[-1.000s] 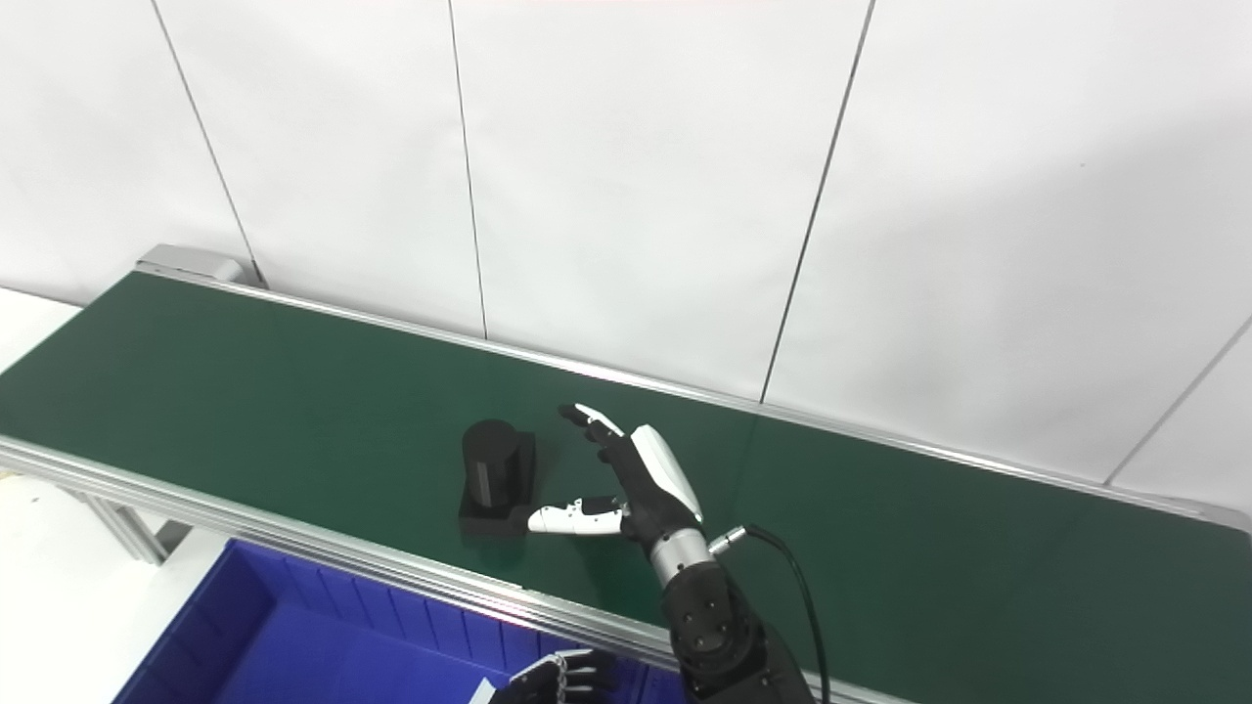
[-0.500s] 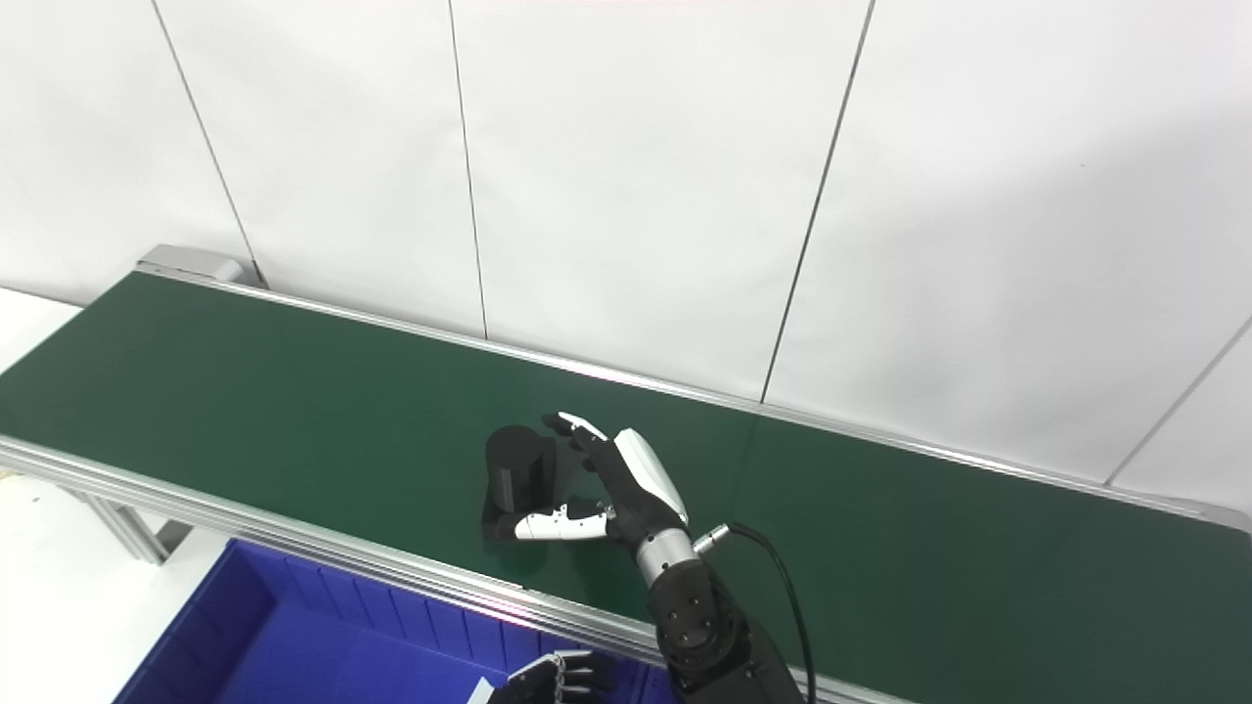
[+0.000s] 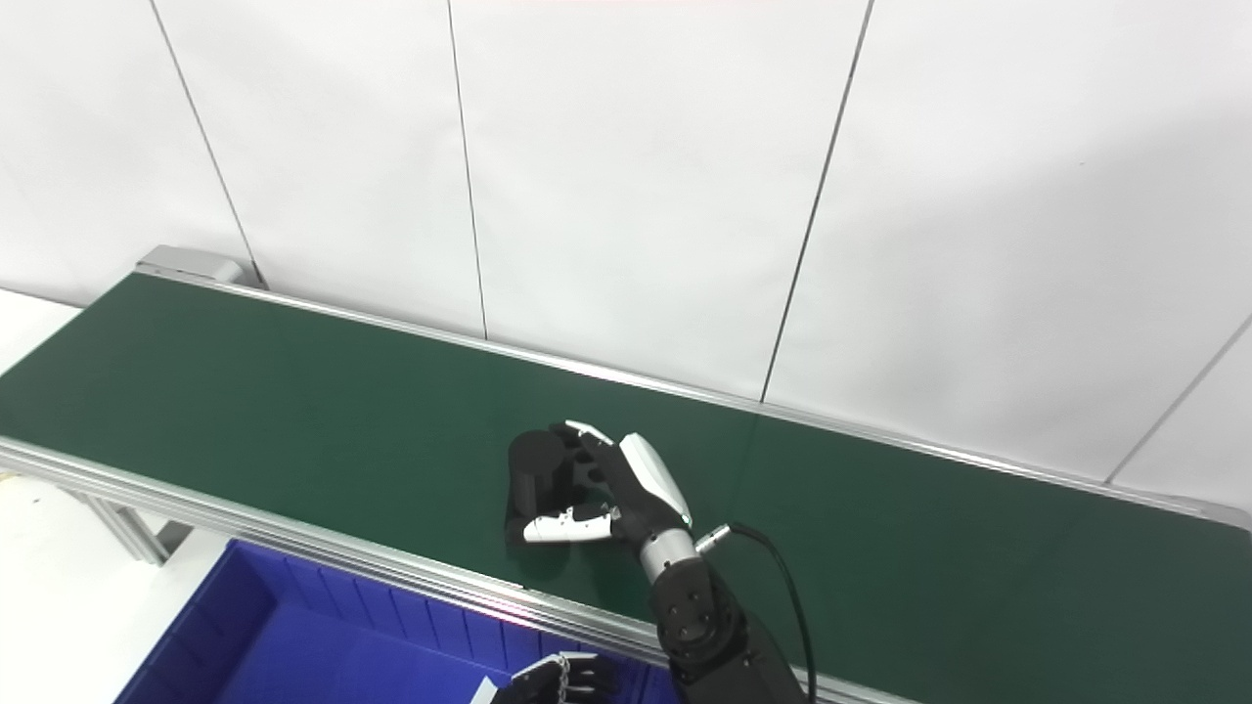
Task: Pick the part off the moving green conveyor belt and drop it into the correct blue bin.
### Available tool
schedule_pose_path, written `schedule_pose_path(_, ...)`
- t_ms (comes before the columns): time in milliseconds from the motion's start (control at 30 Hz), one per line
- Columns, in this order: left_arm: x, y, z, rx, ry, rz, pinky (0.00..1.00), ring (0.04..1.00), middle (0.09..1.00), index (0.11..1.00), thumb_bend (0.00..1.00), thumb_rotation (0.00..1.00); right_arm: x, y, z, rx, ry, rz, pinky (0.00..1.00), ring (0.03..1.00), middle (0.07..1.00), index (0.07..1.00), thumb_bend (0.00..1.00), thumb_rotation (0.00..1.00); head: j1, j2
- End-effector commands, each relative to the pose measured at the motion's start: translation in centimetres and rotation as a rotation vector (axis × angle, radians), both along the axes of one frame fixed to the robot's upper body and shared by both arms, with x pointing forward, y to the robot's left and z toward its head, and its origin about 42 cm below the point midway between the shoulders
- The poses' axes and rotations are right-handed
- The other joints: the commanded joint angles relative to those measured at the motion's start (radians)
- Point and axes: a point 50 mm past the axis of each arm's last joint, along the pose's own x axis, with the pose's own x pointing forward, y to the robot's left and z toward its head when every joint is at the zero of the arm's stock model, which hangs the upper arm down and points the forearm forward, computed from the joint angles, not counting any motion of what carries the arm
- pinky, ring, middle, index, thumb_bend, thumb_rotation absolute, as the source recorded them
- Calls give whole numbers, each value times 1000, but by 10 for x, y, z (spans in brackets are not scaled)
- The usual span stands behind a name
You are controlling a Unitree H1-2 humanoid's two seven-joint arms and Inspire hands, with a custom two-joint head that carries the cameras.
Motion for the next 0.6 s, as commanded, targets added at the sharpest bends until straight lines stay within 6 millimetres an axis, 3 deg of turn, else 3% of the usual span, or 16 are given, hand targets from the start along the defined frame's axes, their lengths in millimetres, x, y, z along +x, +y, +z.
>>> schedule_pose_path(0,-5,-19,15,-58,-66,-8,556,619,672,690,636,524,7,17,27,131,-98,-10,681,749,786,801,757,60,-2,5)
schedule_pose_path(67,-6,-19,16,-56,-69,-7,553,617,671,690,631,531,7,17,24,178,-114,-56,571,636,699,740,738,12,-4,8)
schedule_pose_path(100,-7,-18,16,-58,-69,-7,555,619,671,690,632,534,6,16,23,193,-126,-71,517,531,607,697,633,3,-5,9)
schedule_pose_path(133,-8,-18,16,-62,-67,-5,556,619,671,690,632,535,5,15,22,212,-136,-91,511,514,591,691,612,3,-7,10)
schedule_pose_path(167,-8,-17,16,-65,-66,-5,561,623,672,688,626,527,5,14,21,223,-143,-102,478,461,531,607,552,1,-7,10)
schedule_pose_path(333,-10,-15,18,-75,-65,-5,565,631,678,691,621,546,5,12,23,240,-152,-125,469,438,496,530,514,0,-15,13)
schedule_pose_path(567,-13,-12,19,-97,-60,0,581,644,681,693,638,592,6,9,28,264,-161,-134,470,439,504,516,515,0,-19,18)
